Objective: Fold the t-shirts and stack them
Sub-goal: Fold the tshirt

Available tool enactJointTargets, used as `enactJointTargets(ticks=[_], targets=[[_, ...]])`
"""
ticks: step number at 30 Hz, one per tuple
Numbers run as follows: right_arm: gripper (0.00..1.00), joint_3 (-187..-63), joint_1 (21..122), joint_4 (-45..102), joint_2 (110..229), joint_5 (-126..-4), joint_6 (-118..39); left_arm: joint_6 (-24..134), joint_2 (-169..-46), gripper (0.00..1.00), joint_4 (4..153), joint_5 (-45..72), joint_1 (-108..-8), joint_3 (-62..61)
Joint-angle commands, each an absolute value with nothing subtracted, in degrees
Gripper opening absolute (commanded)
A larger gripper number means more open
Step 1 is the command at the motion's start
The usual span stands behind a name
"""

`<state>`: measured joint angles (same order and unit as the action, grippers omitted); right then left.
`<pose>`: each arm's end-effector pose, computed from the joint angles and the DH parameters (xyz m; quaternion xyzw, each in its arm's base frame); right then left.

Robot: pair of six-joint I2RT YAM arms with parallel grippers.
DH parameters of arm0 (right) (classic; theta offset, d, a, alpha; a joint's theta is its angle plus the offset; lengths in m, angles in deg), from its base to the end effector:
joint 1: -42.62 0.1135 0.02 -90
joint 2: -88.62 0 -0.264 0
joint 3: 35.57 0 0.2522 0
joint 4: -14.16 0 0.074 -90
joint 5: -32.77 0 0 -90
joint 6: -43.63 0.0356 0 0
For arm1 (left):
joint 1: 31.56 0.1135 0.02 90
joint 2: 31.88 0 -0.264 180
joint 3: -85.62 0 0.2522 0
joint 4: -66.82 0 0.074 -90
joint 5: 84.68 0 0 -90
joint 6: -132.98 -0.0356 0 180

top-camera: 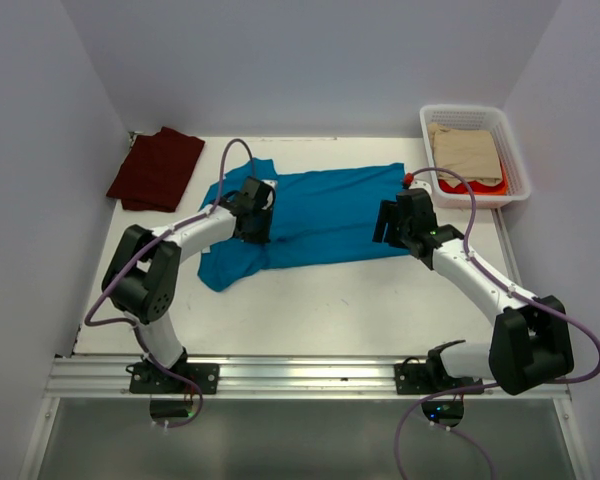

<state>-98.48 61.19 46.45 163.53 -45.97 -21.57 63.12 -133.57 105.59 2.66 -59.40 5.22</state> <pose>0.2638 0.0813 0.2399 0.0879 0.9136 0.0588 0.3926 0.3219 -0.1681 0.1855 0.0589 0.9640 -0.0845 0.2451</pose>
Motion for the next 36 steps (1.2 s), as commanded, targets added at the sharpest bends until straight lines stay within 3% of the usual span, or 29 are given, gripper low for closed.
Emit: enactJointTargets(ticks=[1, 23, 36], targets=[[0.7, -98.3, 60.9, 46.1, 162.0, -44.7, -22.1, 62.3, -130.0, 0.0, 106.0, 2.5, -59.2, 3.3], [0.7, -98.6, 60.8, 46.0, 162.8, -44.8, -22.6, 57.1, -148.5, 0.0, 106.6, 1.3, -57.1, -12.5], [0.7, -98.8, 60.8, 45.9, 163.7, -44.8, -22.8, 55.1, -152.7, 0.0, 108.7, 1.0, -56.5, -21.0]])
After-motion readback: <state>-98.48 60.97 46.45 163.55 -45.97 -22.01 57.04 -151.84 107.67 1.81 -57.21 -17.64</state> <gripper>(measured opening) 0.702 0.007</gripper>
